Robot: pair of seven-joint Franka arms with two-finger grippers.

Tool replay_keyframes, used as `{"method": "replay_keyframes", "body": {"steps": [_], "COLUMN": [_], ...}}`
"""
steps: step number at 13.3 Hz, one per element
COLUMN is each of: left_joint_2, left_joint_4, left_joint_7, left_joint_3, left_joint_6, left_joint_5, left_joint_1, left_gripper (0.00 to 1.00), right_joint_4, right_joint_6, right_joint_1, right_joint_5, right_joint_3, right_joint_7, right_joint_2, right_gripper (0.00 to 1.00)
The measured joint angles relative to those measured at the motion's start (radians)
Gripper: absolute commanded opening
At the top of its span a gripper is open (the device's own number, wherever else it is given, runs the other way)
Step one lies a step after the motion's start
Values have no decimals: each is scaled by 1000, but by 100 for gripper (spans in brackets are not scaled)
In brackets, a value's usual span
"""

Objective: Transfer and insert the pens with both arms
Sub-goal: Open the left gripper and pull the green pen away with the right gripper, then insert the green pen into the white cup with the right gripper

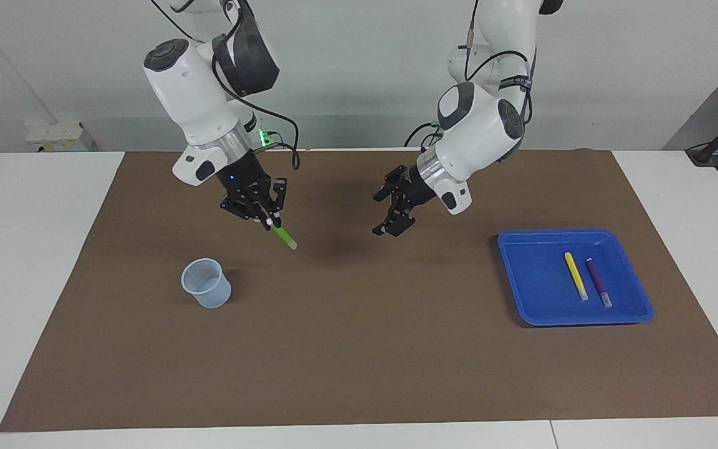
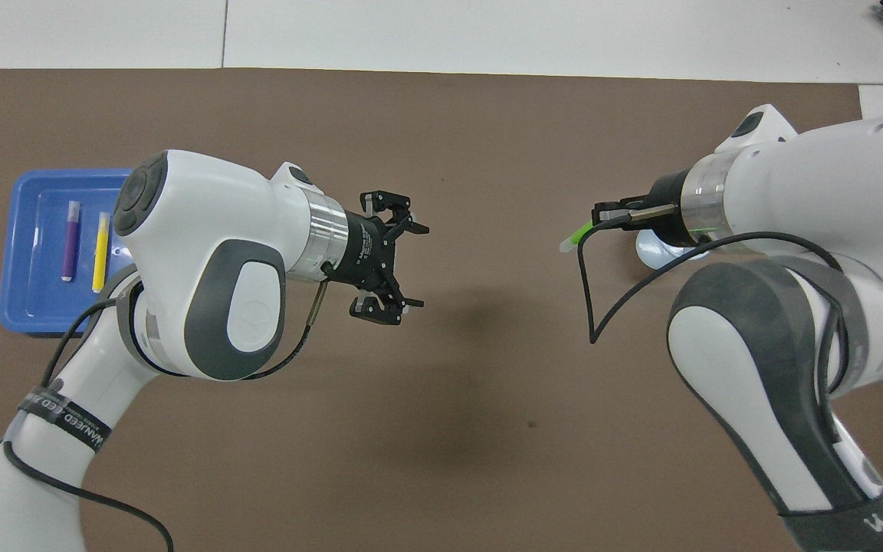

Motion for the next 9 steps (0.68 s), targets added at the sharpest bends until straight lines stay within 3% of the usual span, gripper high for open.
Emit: {"method": "replay_keyframes", "body": {"steps": [4,9], "left_joint_2": [-9,-25], "left_joint_4": [-17,-25], "left_joint_7": [83,289], "left_joint_3": [-1,9], "left_joint_6": [-51,-145], "left_joint_5": [112,228], "left_joint_1": [0,7], "left_gripper": [100,100], "right_joint_4": [44,31], "right_joint_6": [-64,-7], "right_joint_1": [-82,-143], "right_joint_5": [-161,-179], "right_joint_3": [-4,-6], "right_joint_7": [-286,-447], "right_joint_2": [-1,9], "right_gripper": [0,0]}}
